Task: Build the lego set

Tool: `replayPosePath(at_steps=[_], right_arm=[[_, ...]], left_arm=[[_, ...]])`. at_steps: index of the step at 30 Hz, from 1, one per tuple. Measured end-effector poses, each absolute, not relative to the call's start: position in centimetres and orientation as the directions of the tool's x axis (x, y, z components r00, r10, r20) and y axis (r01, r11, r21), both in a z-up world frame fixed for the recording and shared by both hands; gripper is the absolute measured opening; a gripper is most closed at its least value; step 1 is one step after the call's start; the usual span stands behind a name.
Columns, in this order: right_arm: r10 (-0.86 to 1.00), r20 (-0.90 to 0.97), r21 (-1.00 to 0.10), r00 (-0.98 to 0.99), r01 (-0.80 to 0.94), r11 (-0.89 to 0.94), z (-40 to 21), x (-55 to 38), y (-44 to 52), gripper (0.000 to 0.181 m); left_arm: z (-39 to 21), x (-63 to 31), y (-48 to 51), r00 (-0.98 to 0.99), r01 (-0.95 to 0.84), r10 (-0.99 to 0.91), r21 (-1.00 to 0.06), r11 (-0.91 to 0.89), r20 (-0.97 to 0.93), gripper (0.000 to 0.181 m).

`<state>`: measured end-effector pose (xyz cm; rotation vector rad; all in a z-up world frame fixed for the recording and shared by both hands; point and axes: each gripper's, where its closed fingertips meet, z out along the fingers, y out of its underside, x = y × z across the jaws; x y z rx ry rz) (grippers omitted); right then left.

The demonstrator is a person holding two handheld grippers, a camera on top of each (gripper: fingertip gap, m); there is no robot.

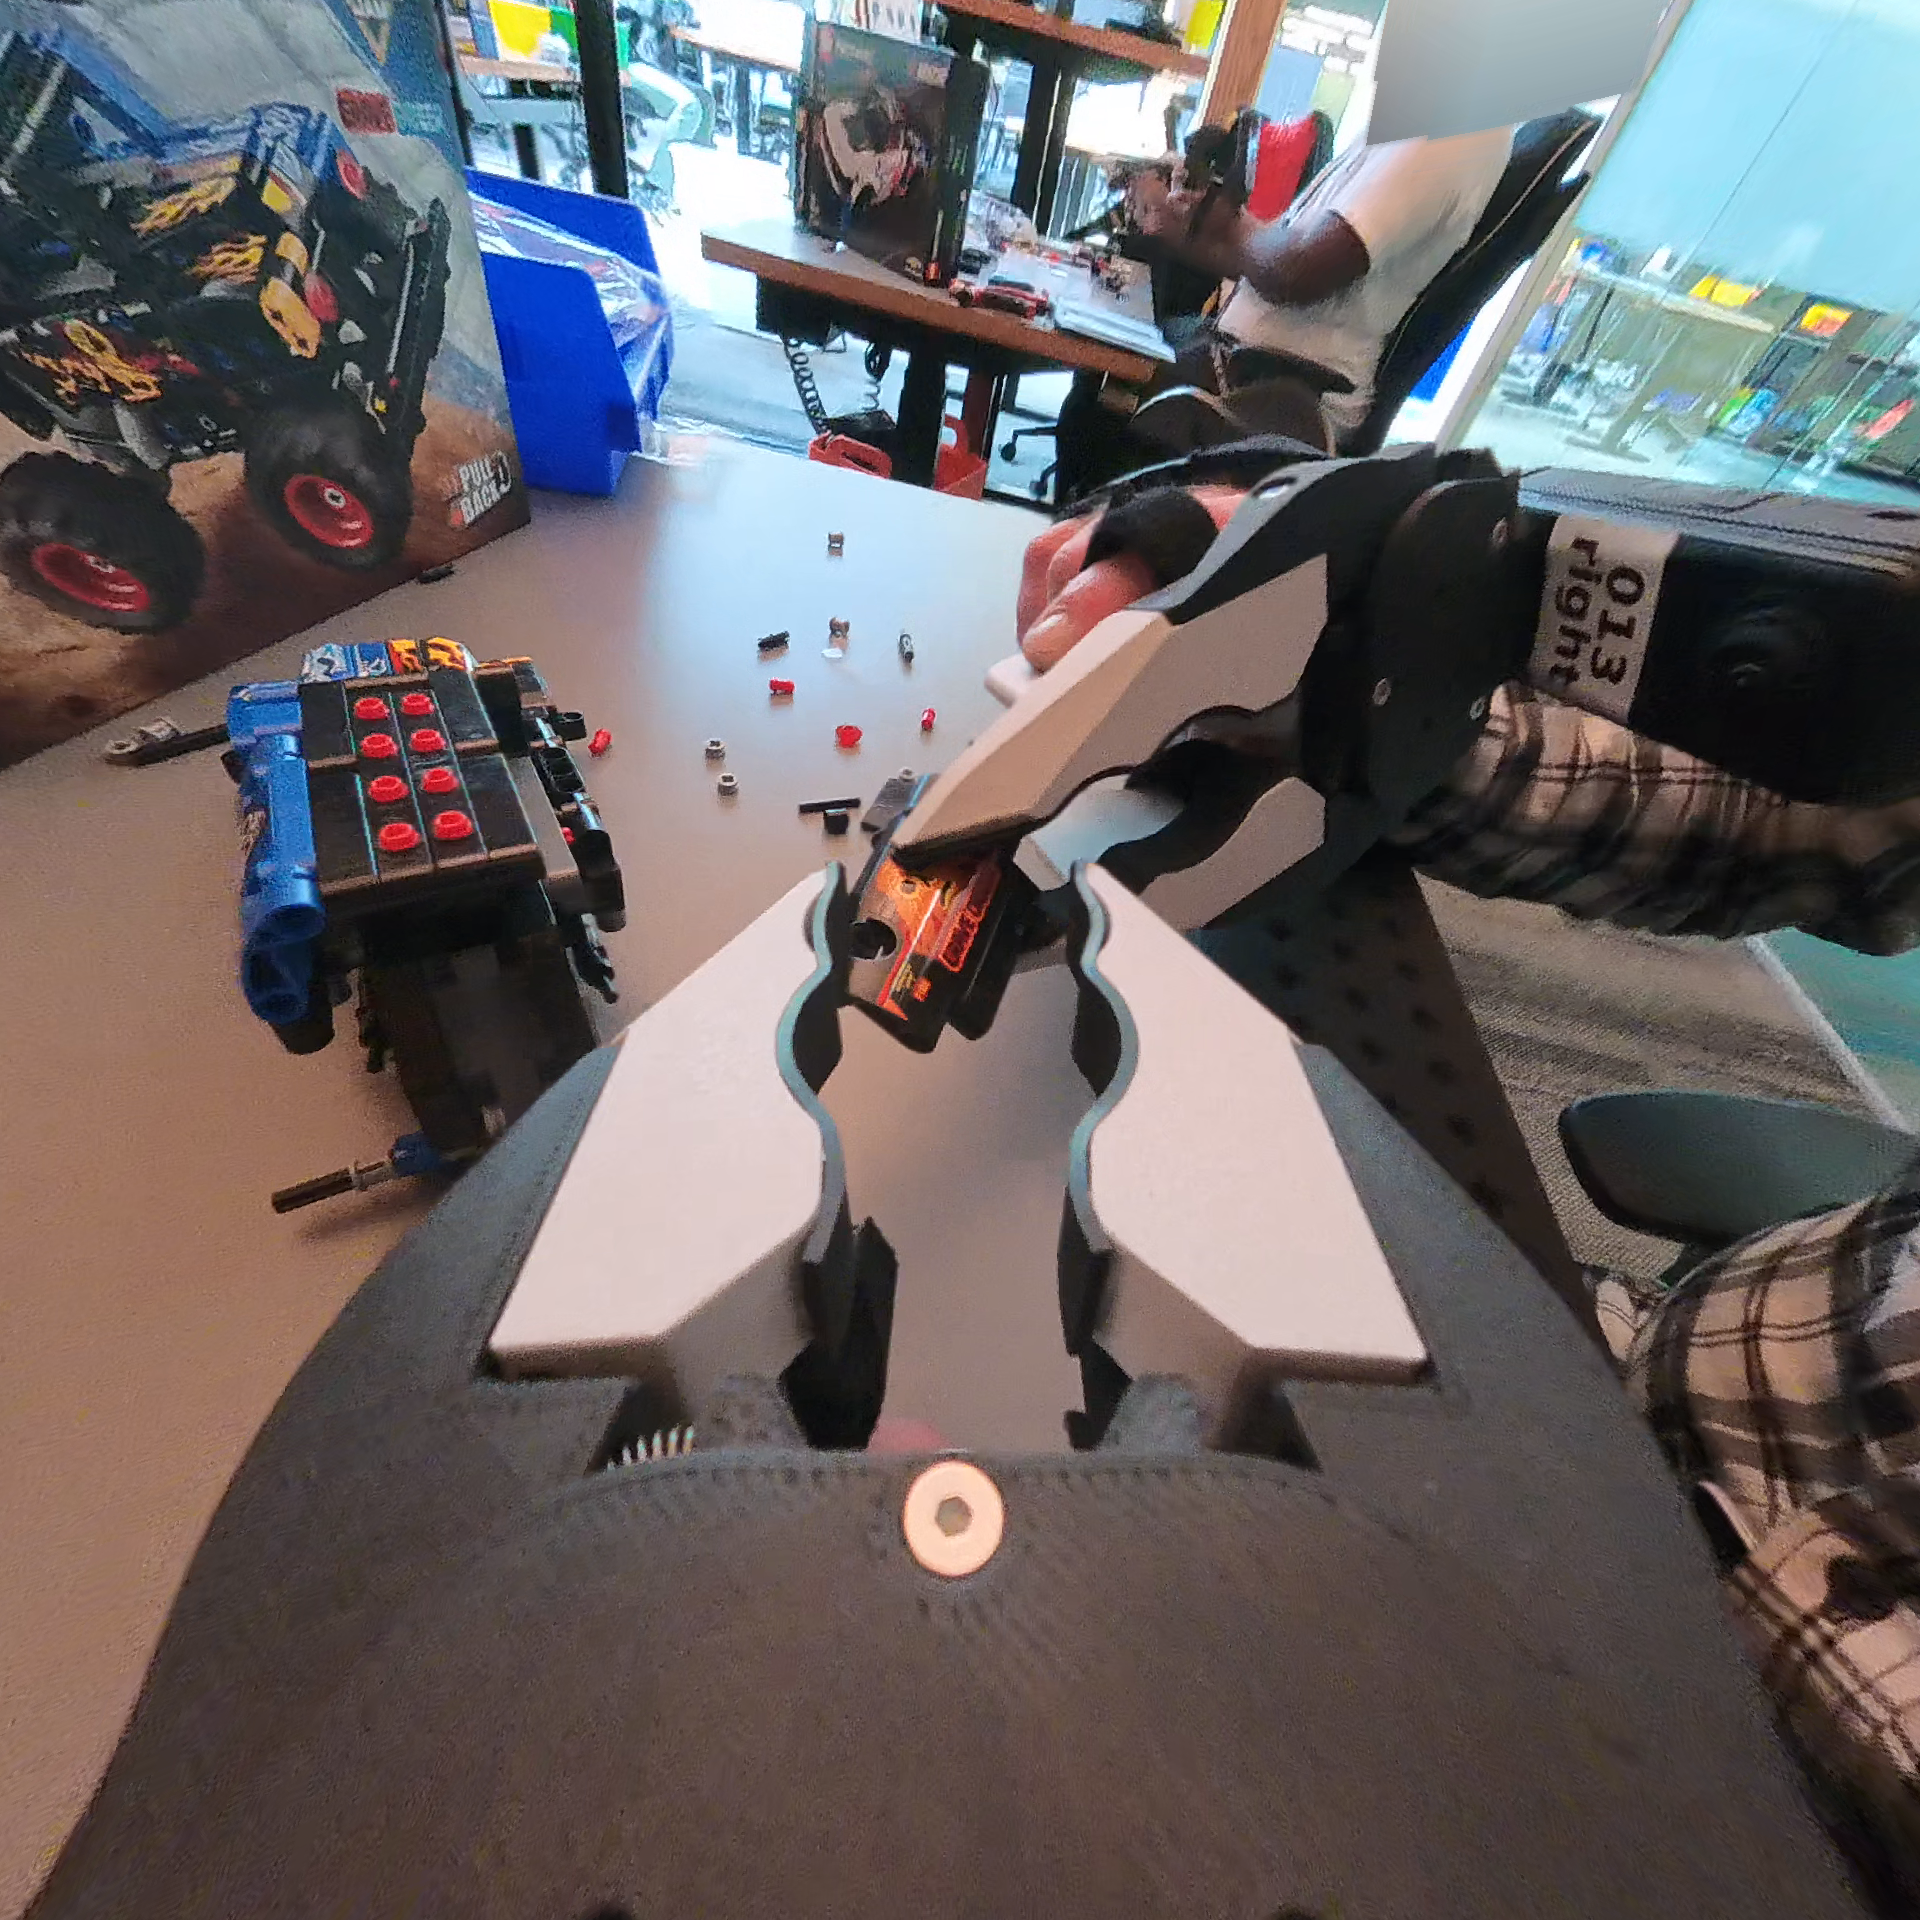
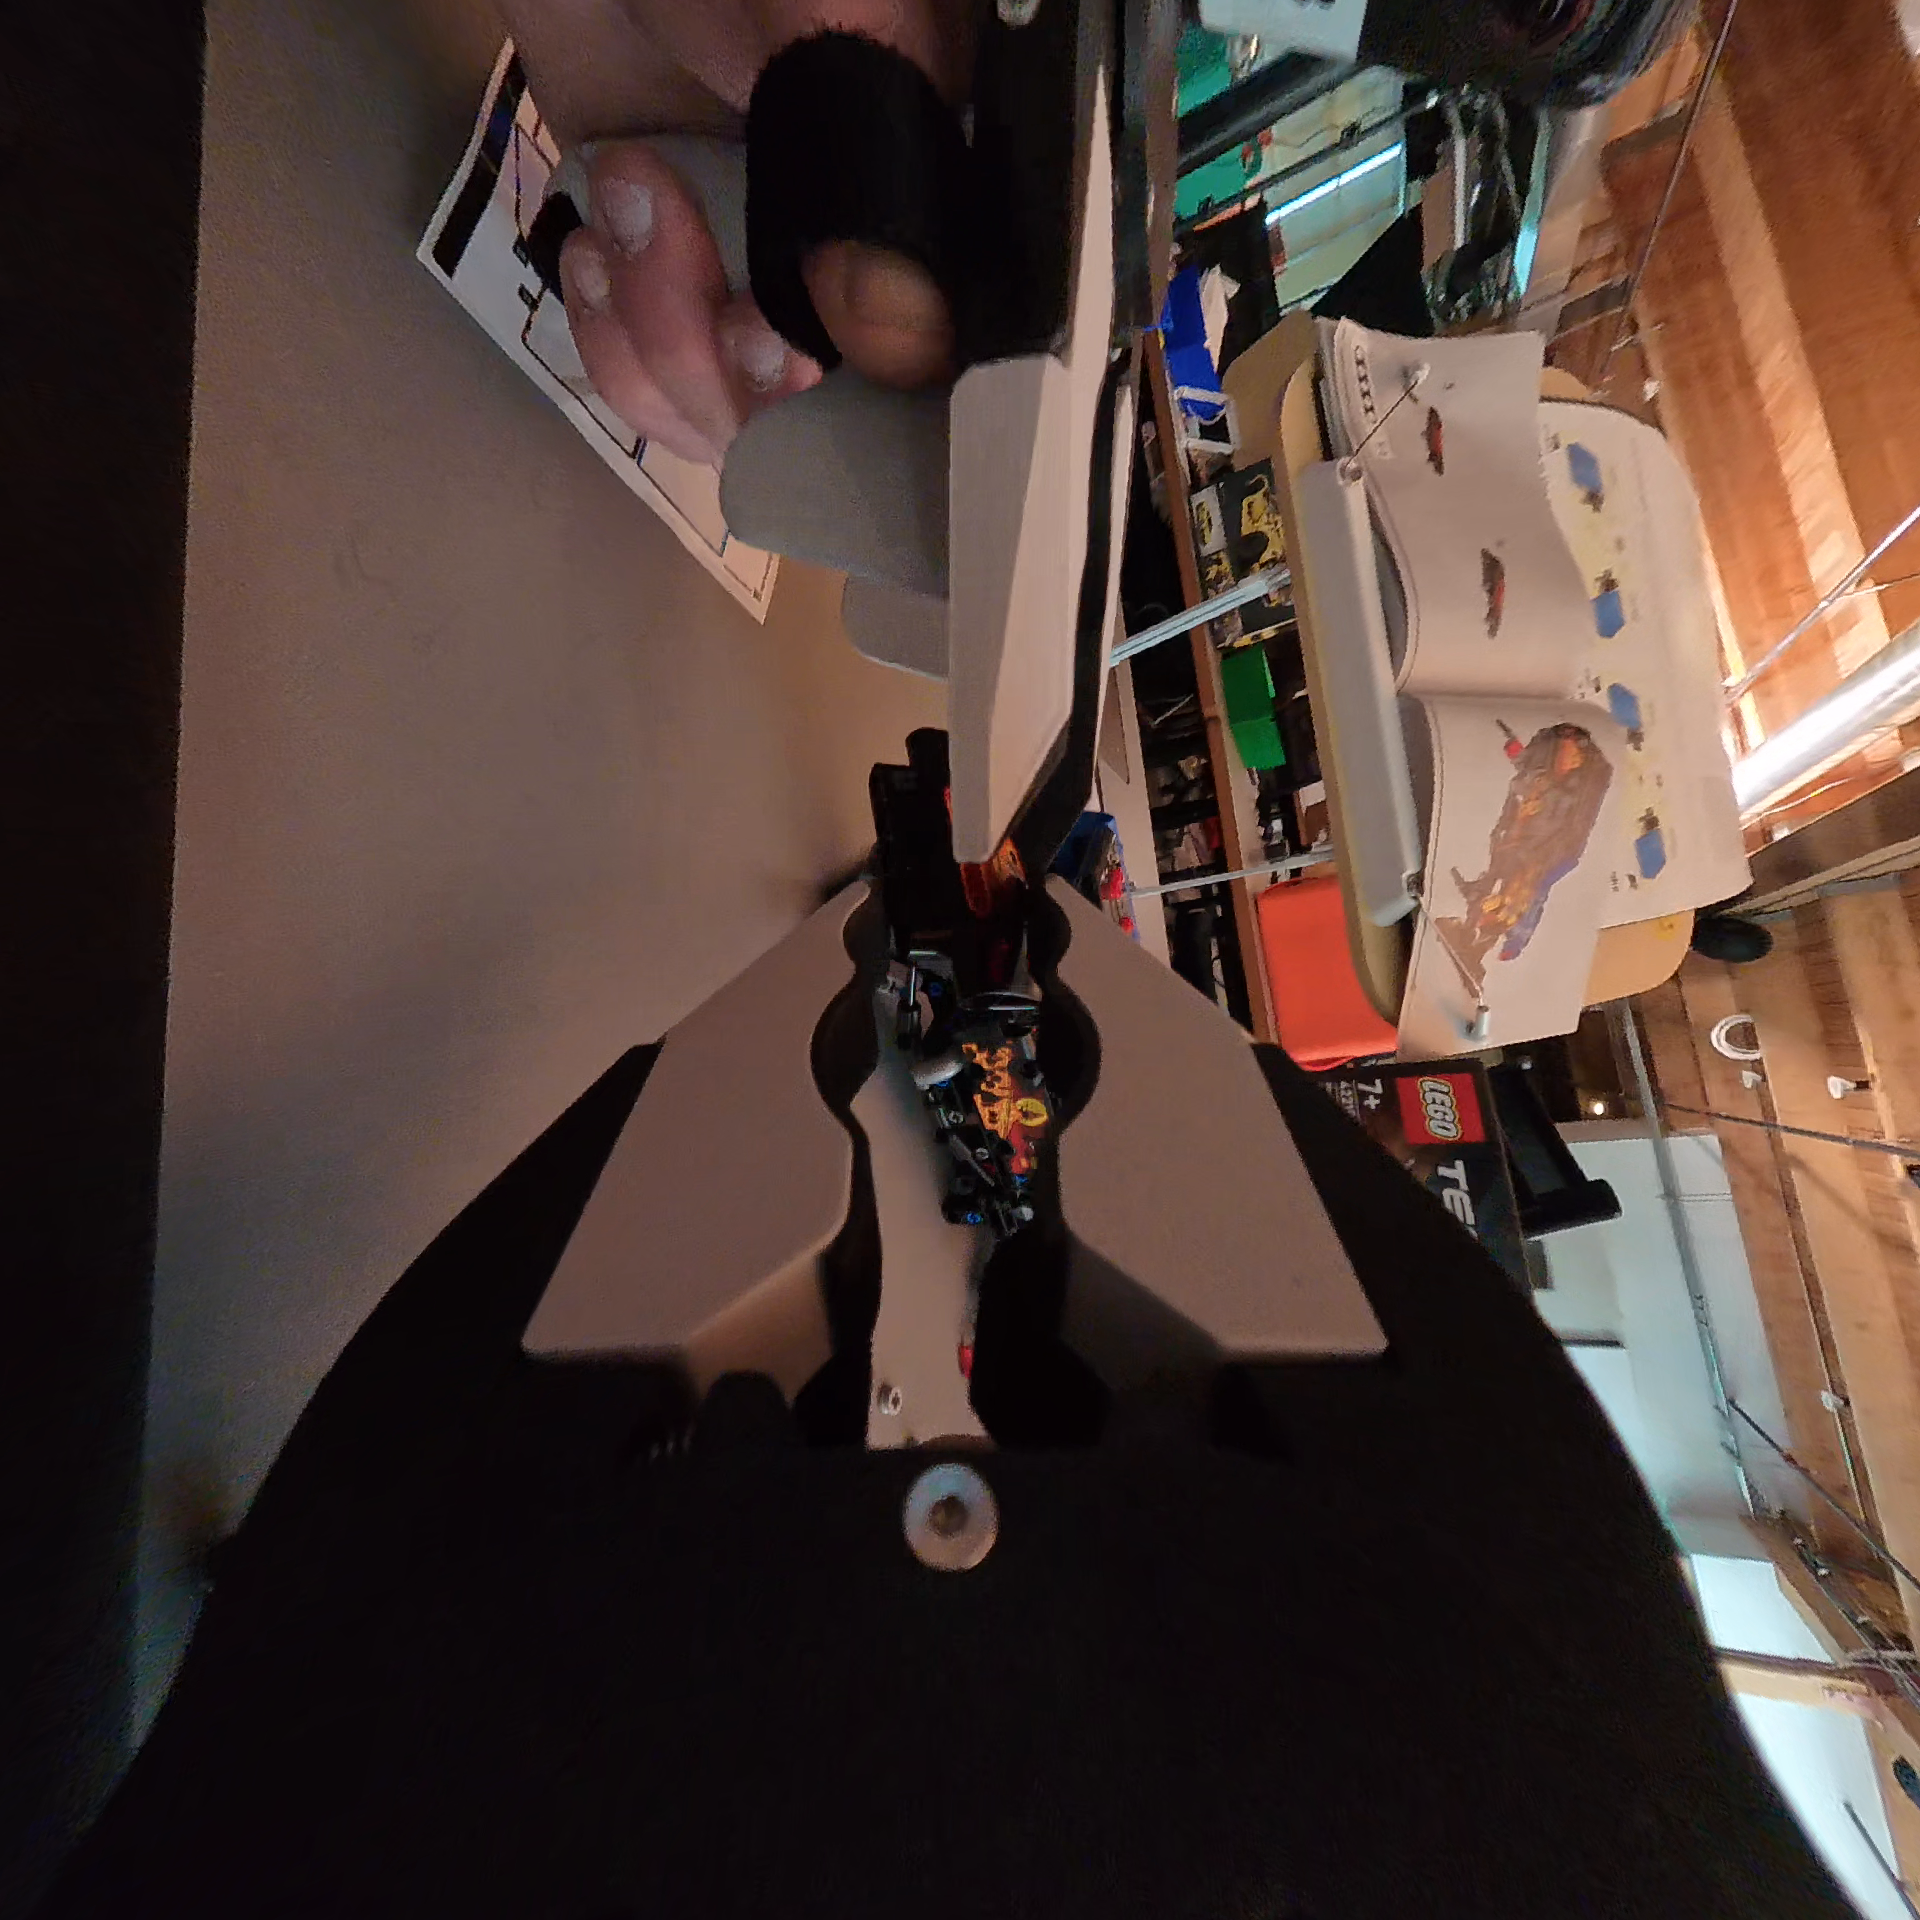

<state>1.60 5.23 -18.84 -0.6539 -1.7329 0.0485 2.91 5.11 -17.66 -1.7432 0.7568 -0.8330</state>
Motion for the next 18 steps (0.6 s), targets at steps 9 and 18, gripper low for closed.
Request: replayPosePath(at_steps=[9, 18], right_arm=[[0.484, 0.864, -0.41, -0.138, 0.364, 0.836, -19.3, 1.5, 4.7, 0.015], [0.453, 0.884, -0.386, -0.118, 0.362, 0.848, -18.7, 1.6, 4.5, 0.006]], left_arm=[[-18.7, 2.6, 5.4, 0.589, -0.136, -0.789, -0.941, -0.31, 0.176, 0.024], [-18.9, 1.9, 5.9, 0.567, -0.019, -0.743, -0.896, -0.443, 0.355, 0.049]])
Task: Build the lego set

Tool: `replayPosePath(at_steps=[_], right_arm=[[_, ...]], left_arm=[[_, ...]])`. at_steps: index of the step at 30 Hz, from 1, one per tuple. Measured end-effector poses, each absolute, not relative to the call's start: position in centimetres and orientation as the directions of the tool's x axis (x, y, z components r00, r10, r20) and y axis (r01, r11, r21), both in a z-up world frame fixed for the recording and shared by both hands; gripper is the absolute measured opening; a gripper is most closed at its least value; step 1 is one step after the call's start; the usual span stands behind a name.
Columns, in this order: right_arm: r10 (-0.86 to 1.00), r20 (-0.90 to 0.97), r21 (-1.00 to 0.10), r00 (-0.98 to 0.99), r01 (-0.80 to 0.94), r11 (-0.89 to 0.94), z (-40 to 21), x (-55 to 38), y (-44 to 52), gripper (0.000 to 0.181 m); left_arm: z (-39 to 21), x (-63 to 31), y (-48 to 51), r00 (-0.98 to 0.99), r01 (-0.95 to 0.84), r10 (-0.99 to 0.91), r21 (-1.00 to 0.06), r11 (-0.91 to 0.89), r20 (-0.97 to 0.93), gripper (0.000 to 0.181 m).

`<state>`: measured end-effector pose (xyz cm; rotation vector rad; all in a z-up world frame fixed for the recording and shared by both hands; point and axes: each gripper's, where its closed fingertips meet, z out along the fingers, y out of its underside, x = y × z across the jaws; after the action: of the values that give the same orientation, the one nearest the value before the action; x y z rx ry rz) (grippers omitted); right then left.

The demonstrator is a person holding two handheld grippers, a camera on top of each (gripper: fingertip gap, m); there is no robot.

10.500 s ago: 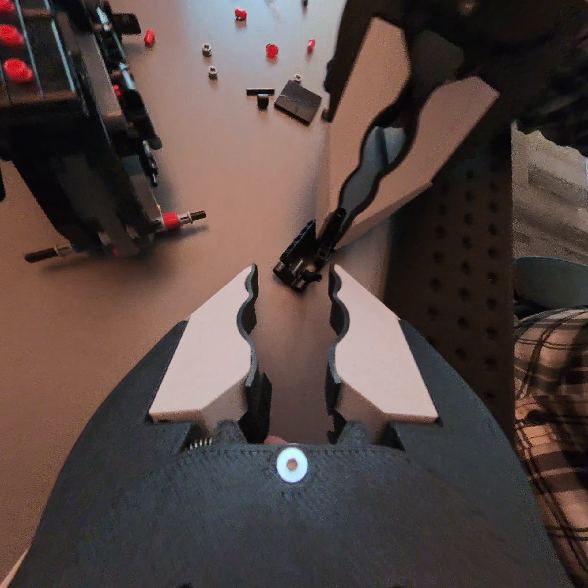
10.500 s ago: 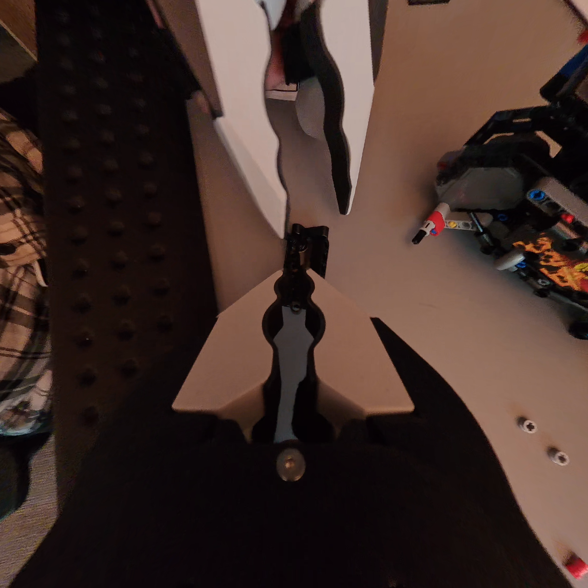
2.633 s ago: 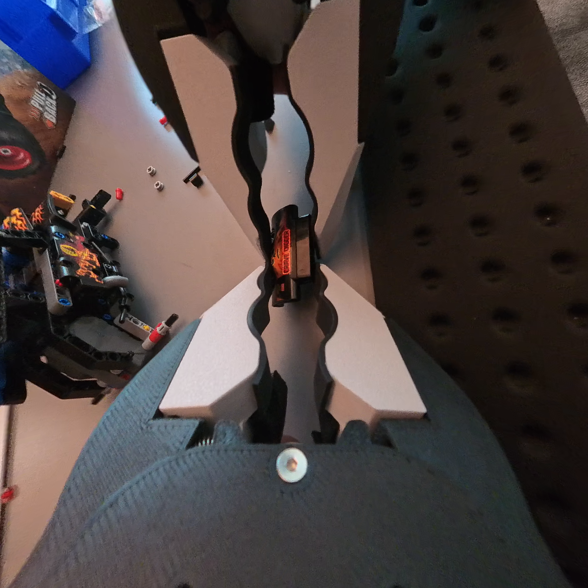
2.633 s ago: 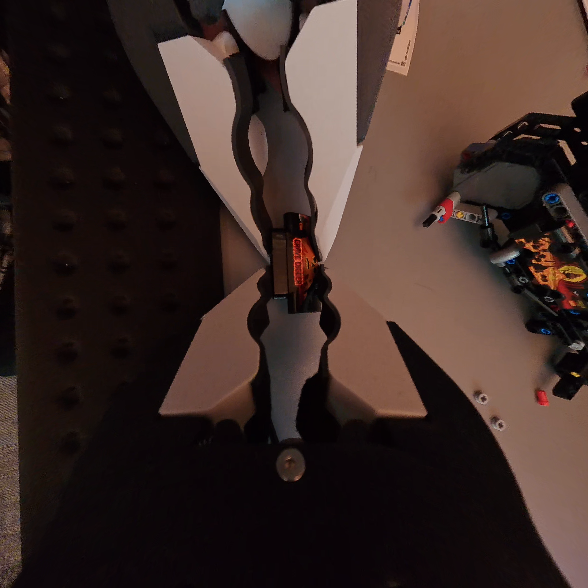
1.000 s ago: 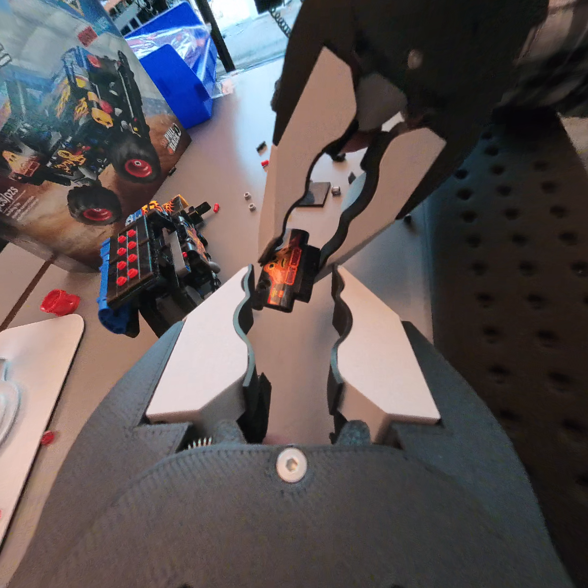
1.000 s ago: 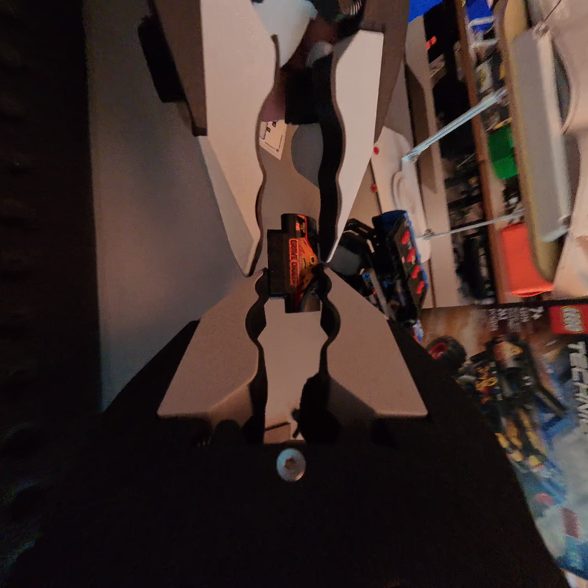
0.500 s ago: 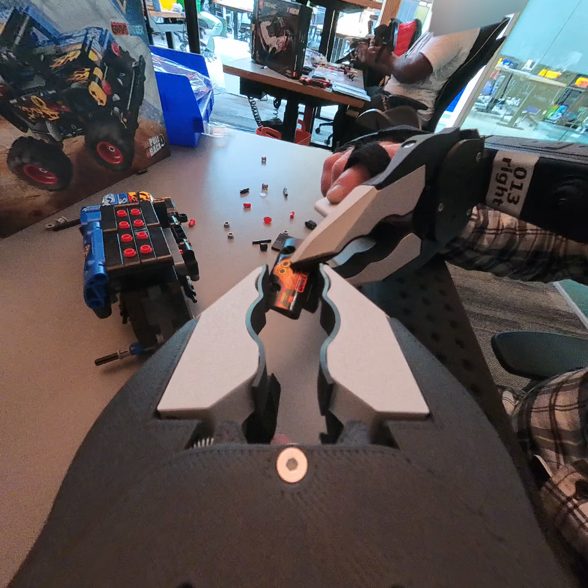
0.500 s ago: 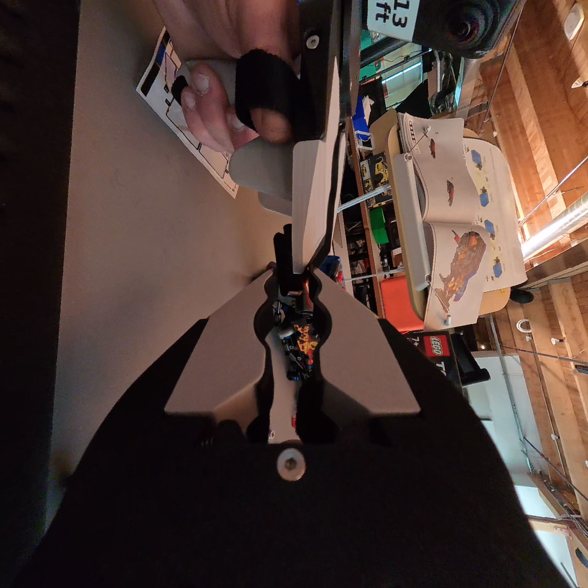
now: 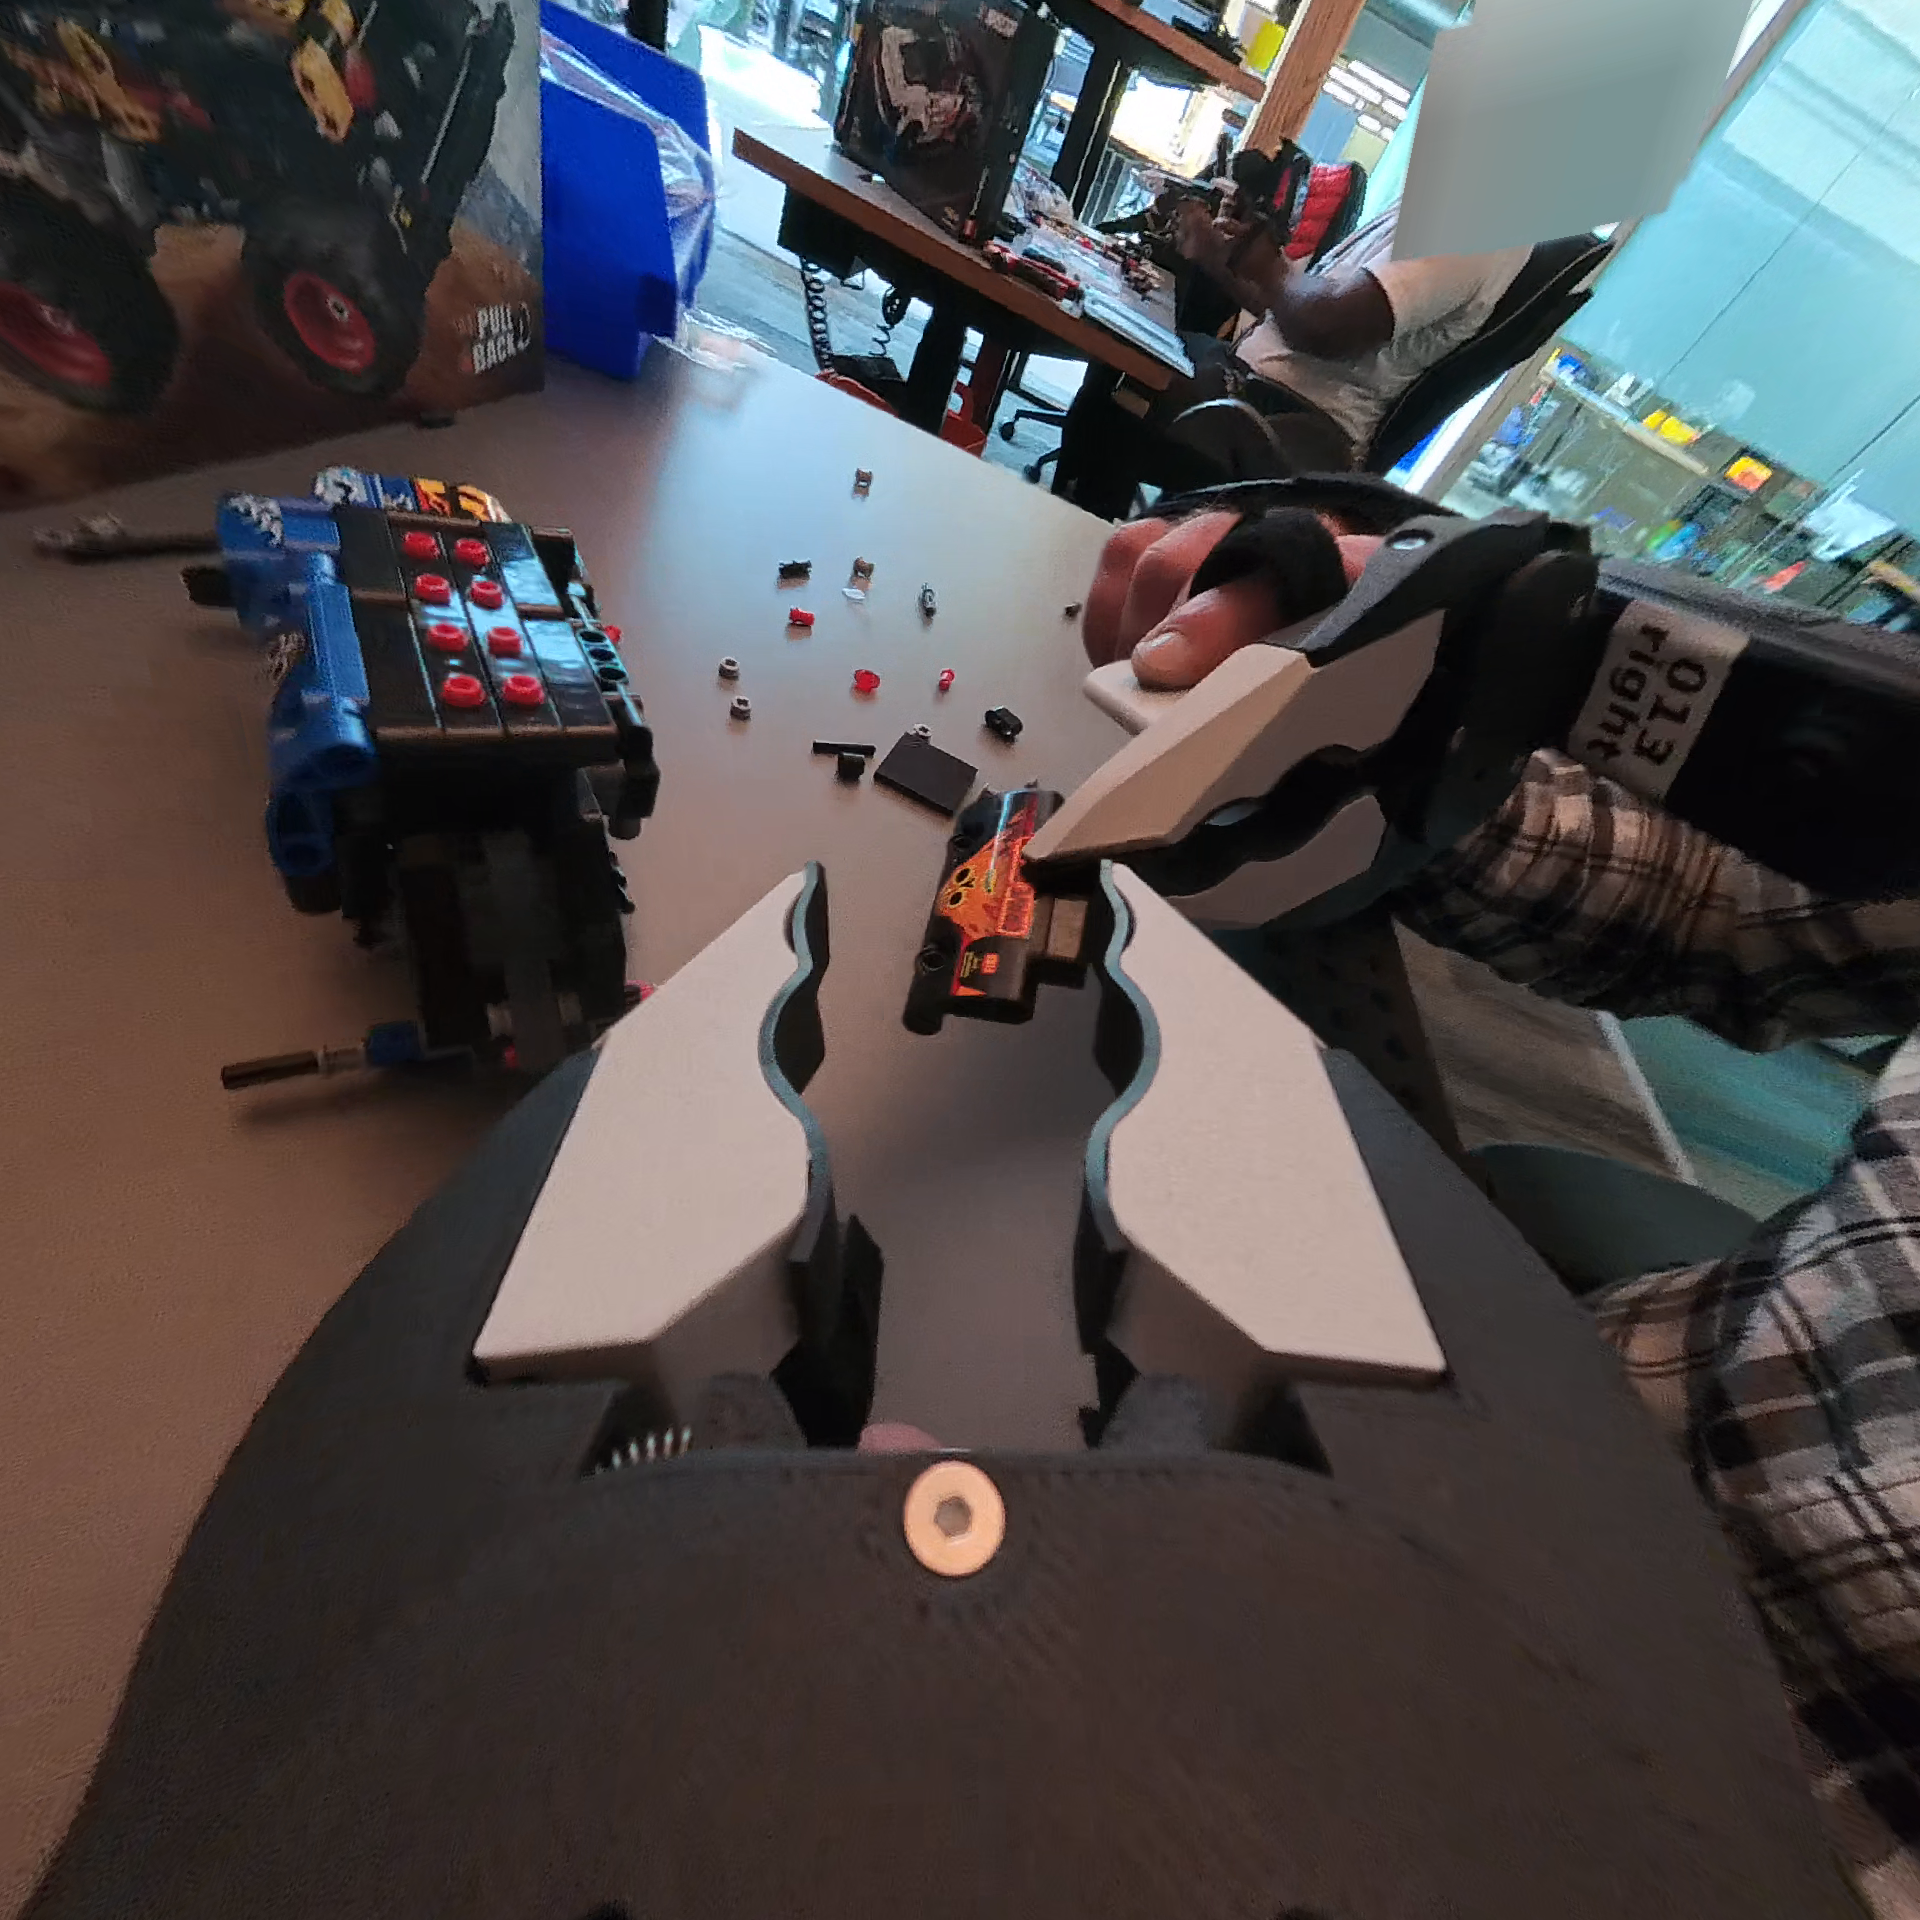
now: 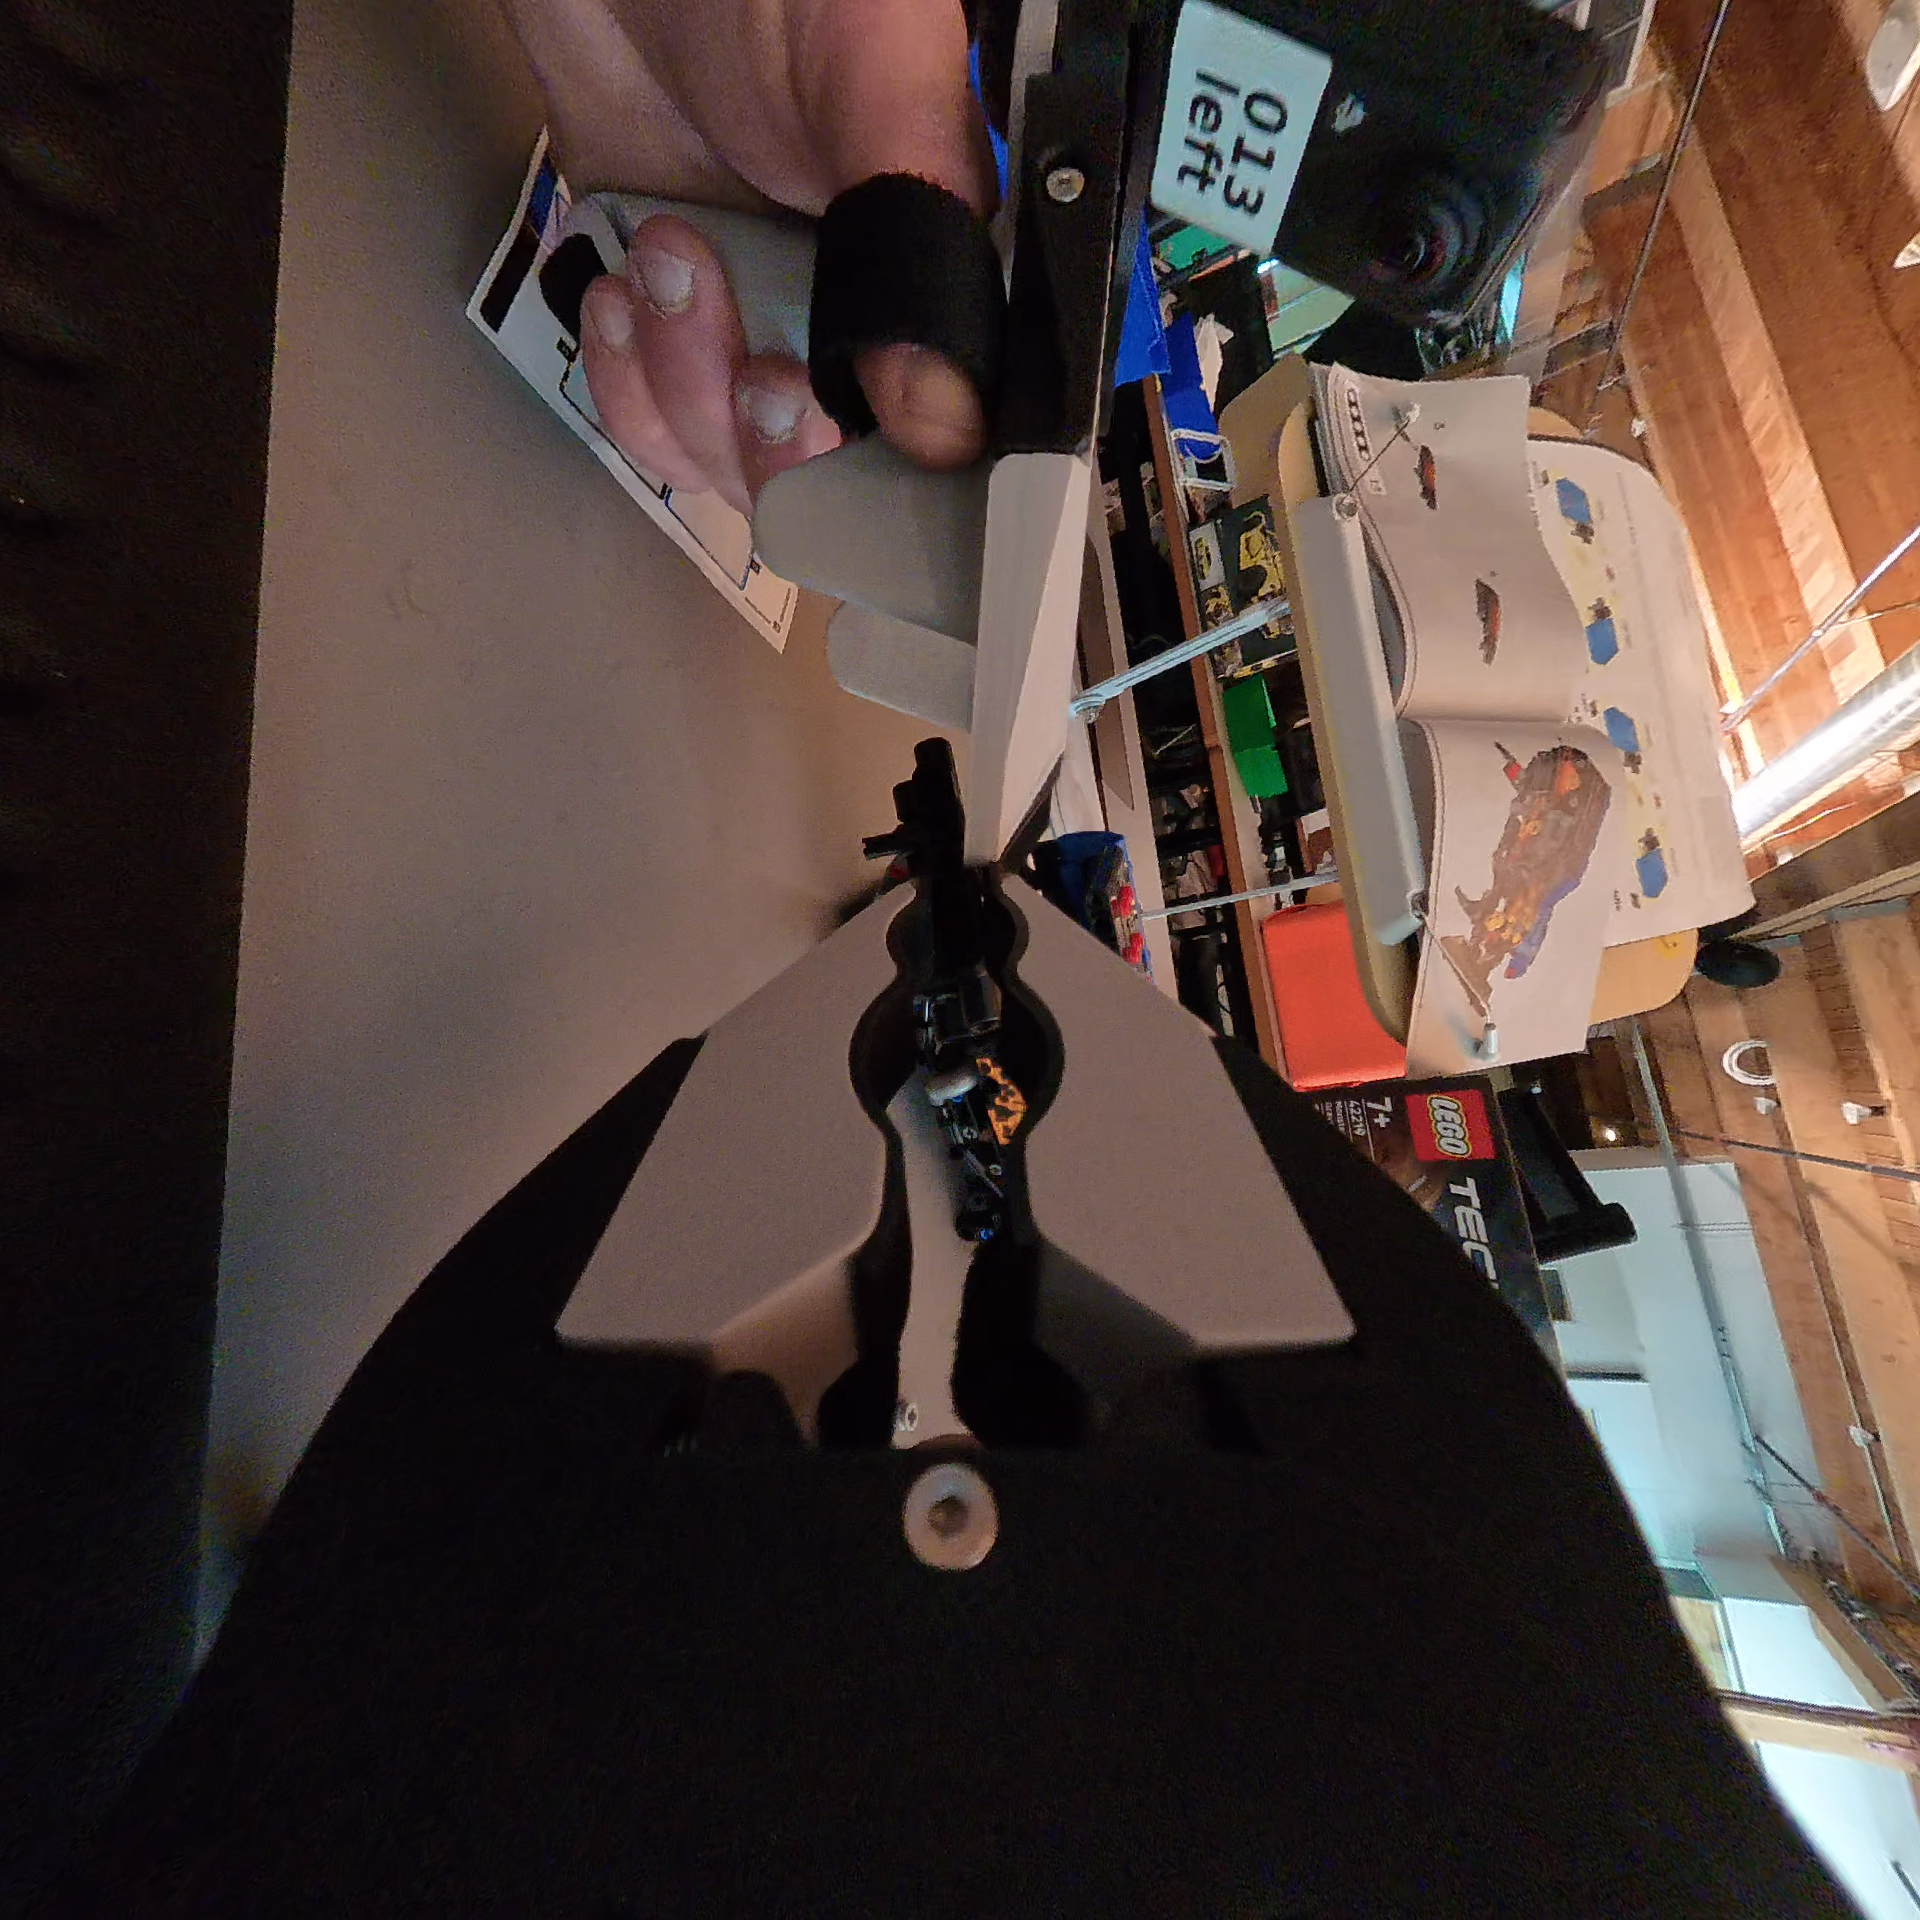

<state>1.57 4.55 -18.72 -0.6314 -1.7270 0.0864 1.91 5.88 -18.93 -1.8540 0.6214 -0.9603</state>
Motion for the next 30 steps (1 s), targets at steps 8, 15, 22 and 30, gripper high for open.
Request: replayPosePath(at_steps=[8, 15, 22, 30], right_arm=[[0.396, 0.914, -0.346, -0.087, 0.344, 0.873, -17.9, 1.4, 4.2, 0.006], [0.368, 0.928, -0.331, -0.049, 0.344, 0.879, -17.1, 1.5, 4.5, 0.005], [0.323, 0.946, -0.289, -0.043, 0.348, 0.892, -17.0, 1.4, 4.4, 0.006], [0.328, 0.945, -0.3, -0.01, 0.378, 0.876, -16.8, 1.5, 5.5, 0.005]], left_arm=[[-18.5, 2.3, 5.0, 0.429, 0.076, -0.72, -0.815, -0.574, 0.546, 0.042], [-17.8, 1.4, 5.1, 0.386, 0.143, -0.694, -0.782, -0.606, 0.608, 0.036], [-17.6, 1.6, 4.7, 0.339, 0.156, -0.684, -0.756, -0.636, 0.646, 0.026], [-16.2, 2.4, 4.5, 0.38, 0.14, -0.783, -0.868, -0.477, 0.492, 0.0]])
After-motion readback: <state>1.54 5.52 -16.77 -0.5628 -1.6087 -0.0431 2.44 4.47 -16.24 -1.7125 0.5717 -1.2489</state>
